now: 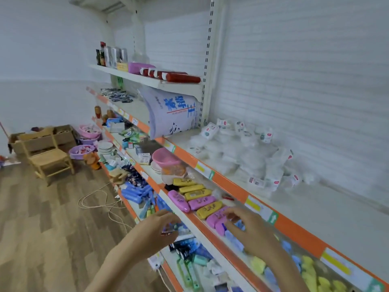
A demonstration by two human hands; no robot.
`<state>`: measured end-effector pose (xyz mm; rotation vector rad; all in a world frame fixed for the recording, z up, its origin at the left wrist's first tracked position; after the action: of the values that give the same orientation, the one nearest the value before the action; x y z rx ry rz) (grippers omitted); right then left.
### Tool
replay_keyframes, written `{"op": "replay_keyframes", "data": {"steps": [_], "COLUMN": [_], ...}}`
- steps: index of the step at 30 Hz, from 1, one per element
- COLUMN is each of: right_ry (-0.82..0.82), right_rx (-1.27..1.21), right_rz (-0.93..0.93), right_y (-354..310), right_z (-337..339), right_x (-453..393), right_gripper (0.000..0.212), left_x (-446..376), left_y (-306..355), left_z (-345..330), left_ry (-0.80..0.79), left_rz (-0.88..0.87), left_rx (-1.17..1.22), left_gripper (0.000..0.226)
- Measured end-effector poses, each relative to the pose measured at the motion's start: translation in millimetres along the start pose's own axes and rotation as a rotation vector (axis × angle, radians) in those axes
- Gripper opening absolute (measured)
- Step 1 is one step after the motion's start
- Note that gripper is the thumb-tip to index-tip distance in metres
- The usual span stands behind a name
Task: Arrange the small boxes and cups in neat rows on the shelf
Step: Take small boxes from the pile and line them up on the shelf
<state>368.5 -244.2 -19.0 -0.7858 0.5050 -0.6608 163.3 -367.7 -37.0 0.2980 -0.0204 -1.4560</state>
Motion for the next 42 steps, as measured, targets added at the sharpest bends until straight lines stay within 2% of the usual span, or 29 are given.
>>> {"op": "replay_keyframes", "data": {"steps": [6, 10, 15, 19, 22, 25, 29, 33, 36, 39, 42], "right_ry": [0.107, 0.153, 0.147, 0.081, 0.016, 0.004, -0.006, 0.004, 0.040, 0.122, 0.281], "right_rx": [0.009, 0.033, 0.125, 0.204, 0.357, 0.528, 0.730, 0.850, 0.933, 0.979, 0.810], "right_rz": [0.104, 0.147, 0.097, -0.014, -0.173, -0.320, -0.383, -0.436, -0.406, -0.316, -0.210], "right_y": [-1.0, 0.4, 11.2, 19.2, 35.2, 53.7, 67.6, 67.4, 60.1, 50.2, 38.6], "right_z": [52.5, 85.1, 105.2, 101.9, 94.9, 93.9, 92.0, 86.5, 83.9, 84.3, 86.3], "right_x": [-137.4, -212.1, -289.4, -349.8, -388.5, -416.9, -436.1, -447.3, -451.6, -446.9, -435.8], "right_gripper": [0.015, 0.015, 0.027, 0.043, 0.050, 0.047, 0.046, 0.048, 0.049, 0.059, 0.068], "left_x": [-140.6, -235.3, -334.6, -398.2, -429.9, -450.1, -473.5, -492.5, -502.2, -506.4, -507.3], "left_y": [-40.6, -69.9, -89.9, -98.6, -97.0, -94.4, -104.9, -114.9, -126.1, -140.7, -152.0], "left_z": [35.9, 49.9, 50.8, 38.3, 23.8, -2.7, -16.2, -16.7, -19.5, -24.0, -28.7], "left_ry": [0.056, 0.030, 0.100, 0.156, 0.159, 0.114, 0.039, -0.030, -0.046, 0.029, 0.089], "left_rz": [-0.101, -0.125, -0.074, -0.043, -0.028, -0.007, -0.060, -0.203, -0.260, -0.264, -0.287], "left_rx": [-0.018, -0.069, -0.081, -0.038, -0.005, 0.091, 0.073, 0.073, 0.098, 0.299, 0.456], "left_gripper": [0.026, 0.034, 0.032, 0.052, 0.067, 0.084, 0.084, 0.093, 0.092, 0.079, 0.073]}}
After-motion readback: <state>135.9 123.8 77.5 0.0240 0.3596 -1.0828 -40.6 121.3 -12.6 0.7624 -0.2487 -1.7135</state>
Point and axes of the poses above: each hand's wrist, its own x-axis away from the middle knuckle, its own z-axis out of the back of the hand, y = z × x, the point moved 4 cm from there along -x, towards the middle knuckle, and after that the axes turned 15 degrees about -x, right-handed, at the moved point
